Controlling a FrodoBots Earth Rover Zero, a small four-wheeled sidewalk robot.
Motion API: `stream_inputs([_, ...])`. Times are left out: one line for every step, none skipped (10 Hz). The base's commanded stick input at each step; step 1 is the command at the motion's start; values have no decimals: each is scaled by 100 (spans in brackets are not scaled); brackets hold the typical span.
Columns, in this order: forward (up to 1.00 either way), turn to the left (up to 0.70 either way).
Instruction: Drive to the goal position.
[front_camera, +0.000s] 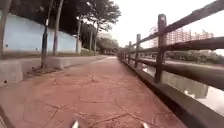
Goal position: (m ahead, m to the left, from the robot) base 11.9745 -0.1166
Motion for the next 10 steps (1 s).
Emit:
stream_inputs([70, 0])
stream_inputs([70, 0])
stream_inputs([70, 0])
stream_inputs([70, 0])
stream_inputs([70, 0])
stream_inputs([70, 0])
stream_inputs([70, 0])
stream_inputs([70, 0])
stream_inputs([70, 0])
stream_inputs([70, 0])
